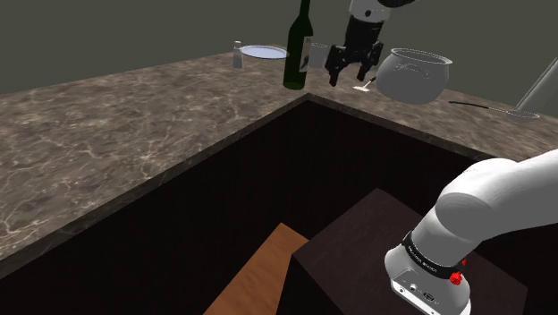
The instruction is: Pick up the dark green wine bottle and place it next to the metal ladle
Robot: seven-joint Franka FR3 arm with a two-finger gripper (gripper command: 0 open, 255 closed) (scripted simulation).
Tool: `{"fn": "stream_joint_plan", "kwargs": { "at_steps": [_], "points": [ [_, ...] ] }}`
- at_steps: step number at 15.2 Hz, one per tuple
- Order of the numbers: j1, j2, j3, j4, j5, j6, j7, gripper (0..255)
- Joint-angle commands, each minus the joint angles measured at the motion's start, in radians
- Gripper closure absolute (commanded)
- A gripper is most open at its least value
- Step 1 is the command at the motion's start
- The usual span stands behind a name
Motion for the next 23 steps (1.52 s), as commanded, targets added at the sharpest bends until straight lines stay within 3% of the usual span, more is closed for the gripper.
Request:
{"fn": "stream_joint_plan", "kwargs": {
  "at_steps": [1, 6, 12, 18, 23],
  "points": [
    [-0.02, 0.038, 0.03, 0.021, -0.031, 0.067, 0.06, 0],
    [-0.081, 0.152, 0.109, 0.116, -0.136, 0.187, 0.218, 0],
    [-0.166, 0.293, 0.207, 0.271, -0.315, 0.266, 0.431, 0],
    [-0.229, 0.446, 0.298, 0.471, -0.545, 0.259, 0.652, 0],
    [-0.241, 0.571, 0.353, 0.648, -0.736, 0.197, 0.797, 0]
  ]
}}
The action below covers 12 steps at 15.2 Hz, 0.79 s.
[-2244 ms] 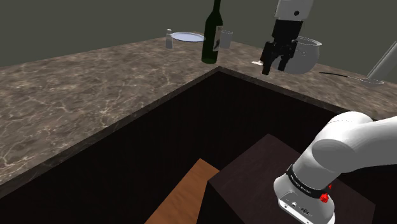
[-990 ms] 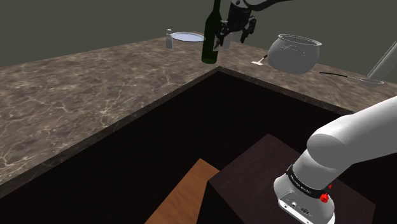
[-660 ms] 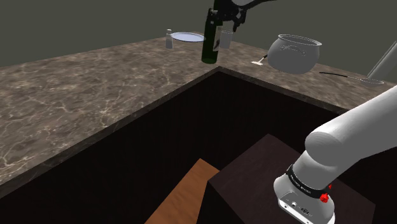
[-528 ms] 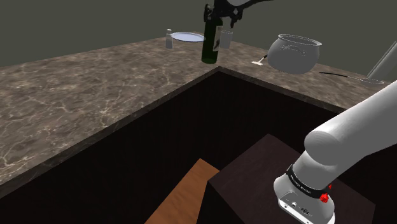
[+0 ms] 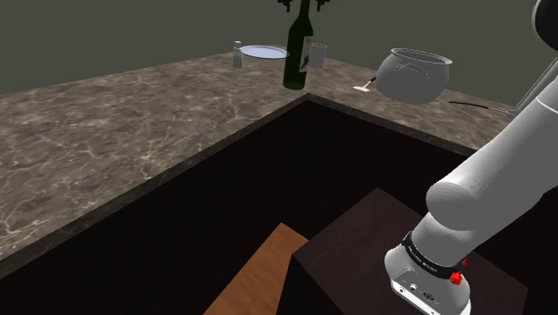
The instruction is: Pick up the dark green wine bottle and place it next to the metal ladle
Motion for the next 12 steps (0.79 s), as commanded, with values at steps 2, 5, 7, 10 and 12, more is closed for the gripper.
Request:
{"fn": "stream_joint_plan", "kwargs": {
  "at_steps": [2, 5, 7, 10, 12],
  "points": [
    [-0.005, 0.04, 0.002, 0.035, -0.045, 0.003, 0.029, 0],
    [-0.013, 0.057, -0.006, 0.029, -0.056, 0.03, 0.034, 0],
    [-0.02, 0.074, -0.013, 0.026, -0.066, 0.052, 0.039, 0],
    [-0.02, 0.074, -0.013, 0.026, -0.066, 0.052, 0.039, 0],
    [-0.02, 0.074, -0.013, 0.026, -0.066, 0.052, 0.039, 0]
  ]
}}
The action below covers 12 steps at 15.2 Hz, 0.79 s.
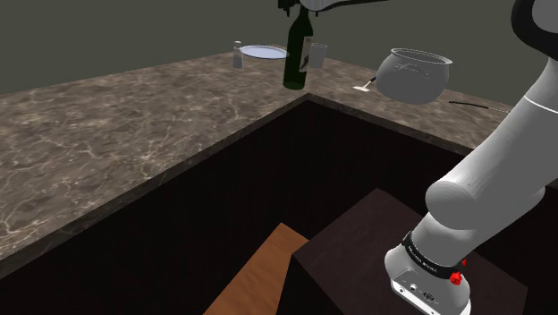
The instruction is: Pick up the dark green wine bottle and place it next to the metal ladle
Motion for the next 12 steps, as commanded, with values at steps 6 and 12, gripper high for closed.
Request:
{"fn": "stream_joint_plan", "kwargs": {
  "at_steps": [6, 12],
  "points": [
    [0.0, 0.0, 0.0, 0.0, 0.0, 0.0, 0.0, 255],
    [0.0, 0.0, 0.0, 0.0, 0.0, 0.0, 0.0, 255]
  ]
}}
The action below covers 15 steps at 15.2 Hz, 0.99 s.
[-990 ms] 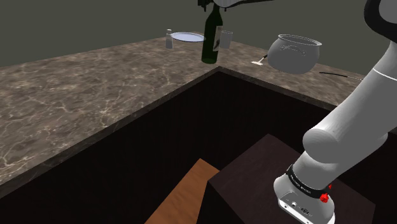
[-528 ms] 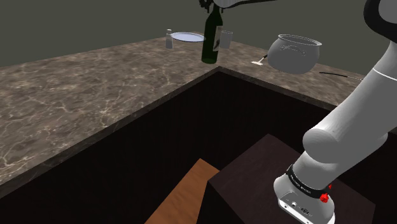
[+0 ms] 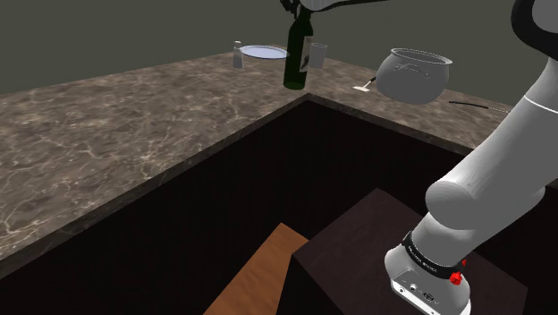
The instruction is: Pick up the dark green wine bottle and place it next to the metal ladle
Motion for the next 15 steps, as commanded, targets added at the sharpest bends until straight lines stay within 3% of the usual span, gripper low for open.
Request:
{"fn": "stream_joint_plan", "kwargs": {
  "at_steps": [1, 15],
  "points": [
    [0.0, 0.0, 0.0, -0.001, 0.0, 0.0, 0.0, 255],
    [0.021, 0.059, 0.019, 0.237, 0.022, -0.153, -0.122, 255]
  ]
}}
